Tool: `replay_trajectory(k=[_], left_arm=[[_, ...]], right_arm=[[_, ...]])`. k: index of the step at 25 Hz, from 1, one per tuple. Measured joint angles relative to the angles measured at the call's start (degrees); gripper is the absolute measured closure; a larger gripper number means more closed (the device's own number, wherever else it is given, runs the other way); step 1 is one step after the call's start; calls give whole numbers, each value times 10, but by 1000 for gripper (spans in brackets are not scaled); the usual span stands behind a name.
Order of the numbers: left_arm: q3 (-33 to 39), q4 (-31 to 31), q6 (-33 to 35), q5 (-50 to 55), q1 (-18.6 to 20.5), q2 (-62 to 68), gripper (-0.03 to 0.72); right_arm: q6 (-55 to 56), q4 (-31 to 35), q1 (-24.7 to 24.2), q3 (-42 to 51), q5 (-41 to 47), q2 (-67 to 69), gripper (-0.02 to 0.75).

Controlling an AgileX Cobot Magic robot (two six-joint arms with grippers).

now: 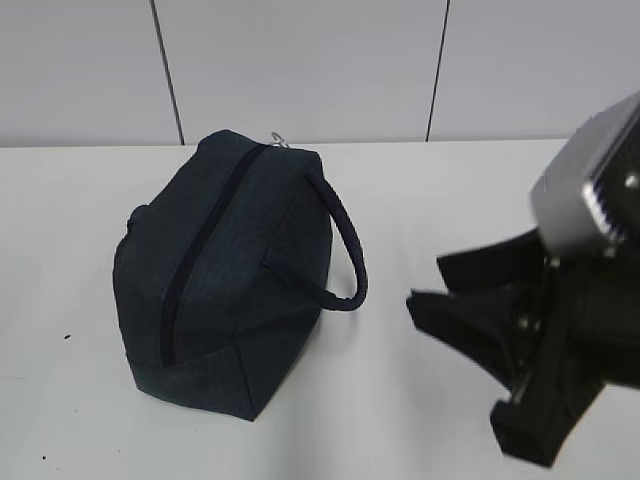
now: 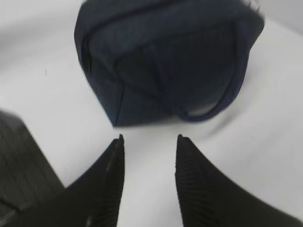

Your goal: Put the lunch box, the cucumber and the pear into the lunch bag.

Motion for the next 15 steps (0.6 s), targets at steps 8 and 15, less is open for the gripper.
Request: replay_trajectory(k=[8,15], left_arm=[[0,0,0,0,0,0,450],[0,0,0,-1,0,0,450]], right_arm=[[414,-429,0,-23,341,-73,466],[438,-388,0,-24,549,-288,467]])
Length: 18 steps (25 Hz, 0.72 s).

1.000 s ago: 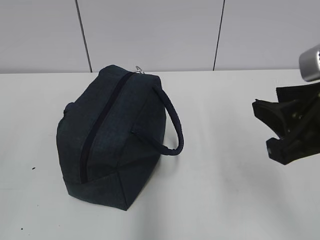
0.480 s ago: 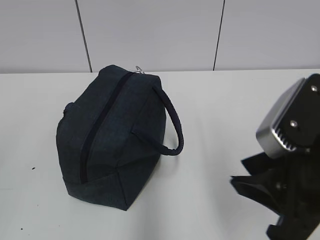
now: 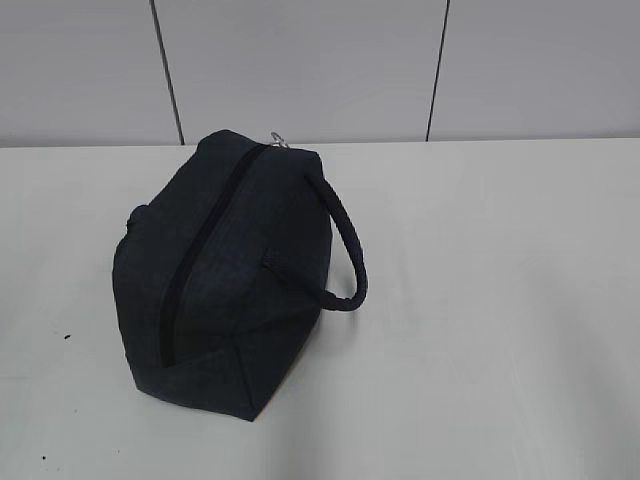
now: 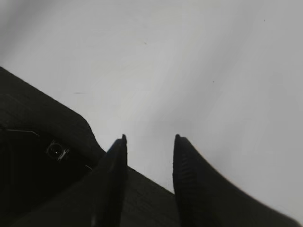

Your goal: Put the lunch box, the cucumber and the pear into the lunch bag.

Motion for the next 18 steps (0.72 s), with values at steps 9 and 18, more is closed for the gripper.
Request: replay_trajectory(k=[9,18], left_arm=[[0,0,0,0,0,0,450],[0,0,0,0,0,0,450]], right_arm=[[1,7,0,31,44,-246,468],[-50,7,0,49,9,-283,472]])
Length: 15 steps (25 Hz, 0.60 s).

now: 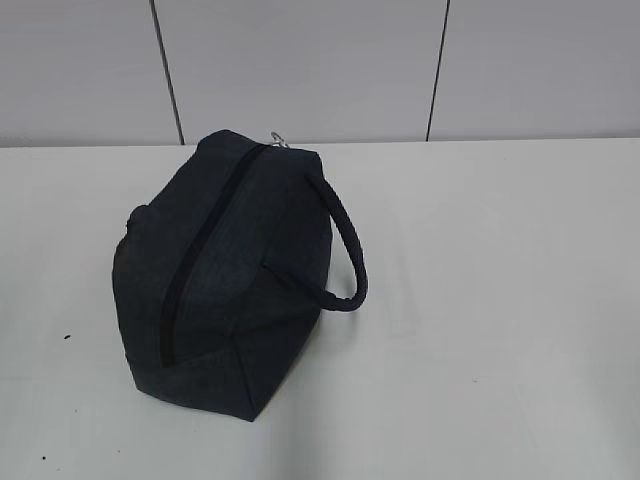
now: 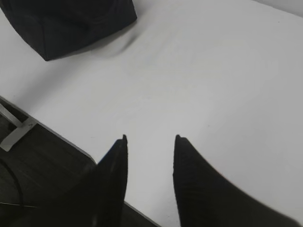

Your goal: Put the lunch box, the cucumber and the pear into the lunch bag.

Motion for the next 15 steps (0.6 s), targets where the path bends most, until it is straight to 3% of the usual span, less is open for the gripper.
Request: replay_trajectory(k=[15], left_arm=[[0,0,0,-1,0,0,450]], right_arm=[[-8,10,0,0,-1,0,477]])
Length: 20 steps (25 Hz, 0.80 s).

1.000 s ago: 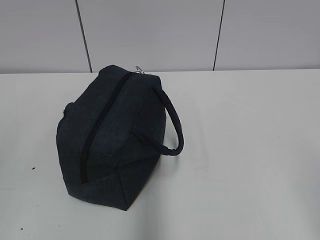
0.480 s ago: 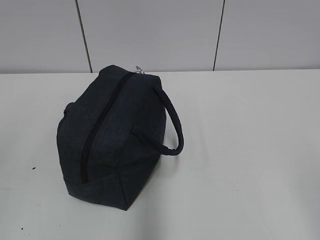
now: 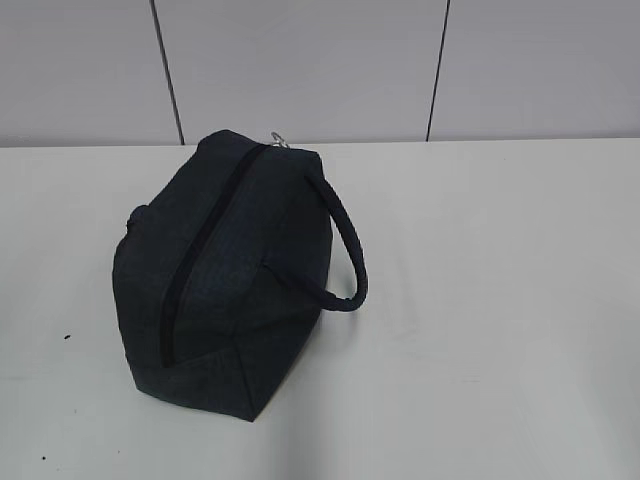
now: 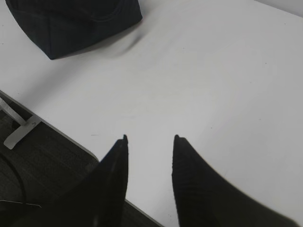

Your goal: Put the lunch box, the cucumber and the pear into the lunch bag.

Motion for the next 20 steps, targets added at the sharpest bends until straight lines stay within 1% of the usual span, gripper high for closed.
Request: replay_trajectory(k=[7,9,10,12,15,18,20], left_arm=[[0,0,0,0,0,0,450],[0,0,0,0,1,0,450],[0,0,0,0,4,0,450],[0,0,0,0,22,-1,450],[0,0,0,-1,69,-23,450],[0,0,0,0,110,-77,450],[-1,0,0,2,130,-98,450]], right_arm=[[0,0,0,0,0,0,477],[0,0,-14,0,0,0,477],[0,0,-32,0,0,0,477],[0,-2,-88,0,-1,0,477],[0,-5,-174,0,-1,0,477],[0,-6,-229,0,-1,0,477],[0,-7,-243,0,-1,0,477]])
